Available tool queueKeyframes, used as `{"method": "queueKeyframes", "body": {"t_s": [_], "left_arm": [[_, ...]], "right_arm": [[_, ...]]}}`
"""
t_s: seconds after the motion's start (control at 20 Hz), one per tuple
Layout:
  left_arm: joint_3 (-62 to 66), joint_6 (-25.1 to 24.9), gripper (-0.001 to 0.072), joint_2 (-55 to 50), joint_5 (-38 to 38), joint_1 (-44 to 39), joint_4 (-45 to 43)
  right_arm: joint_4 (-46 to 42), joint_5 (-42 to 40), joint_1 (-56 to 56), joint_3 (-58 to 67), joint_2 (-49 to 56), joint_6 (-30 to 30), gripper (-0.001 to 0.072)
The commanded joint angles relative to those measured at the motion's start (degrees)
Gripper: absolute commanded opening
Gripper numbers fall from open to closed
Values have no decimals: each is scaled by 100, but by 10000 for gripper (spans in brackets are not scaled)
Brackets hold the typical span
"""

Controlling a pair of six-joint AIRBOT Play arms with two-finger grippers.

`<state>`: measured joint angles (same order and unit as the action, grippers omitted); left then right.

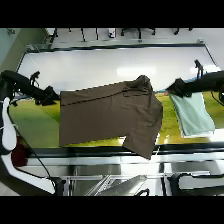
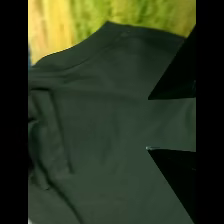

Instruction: Fold the shirts.

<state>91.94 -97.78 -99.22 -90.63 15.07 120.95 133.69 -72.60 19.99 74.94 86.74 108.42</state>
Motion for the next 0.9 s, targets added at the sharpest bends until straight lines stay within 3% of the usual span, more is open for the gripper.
{"method": "queueKeyframes", "body": {"t_s": [0.0, 0.2, 0.35, 0.6, 0.85], "left_arm": [[-2437, -398, 390, 1351, 483, 138, -254], [-4905, -492, 392, 2662, 1486, 605, -595], [-5764, -516, 392, 3126, 1895, 1016, -579], [-5960, -595, 392, 3088, 2293, 1338, -487], [-5425, -699, 391, 2109, 2562, 820, 420]], "right_arm": [[-280, -479, 496, -1342, -623, 483, 363], [-251, -363, 1130, -2470, -857, 717, 364], [-254, 66, 1169, -2763, -852, 737, 364], [-254, 66, 1126, -2763, -844, 734, 364], [-234, 63, 1001, -2800, -767, 732, 364]]}}
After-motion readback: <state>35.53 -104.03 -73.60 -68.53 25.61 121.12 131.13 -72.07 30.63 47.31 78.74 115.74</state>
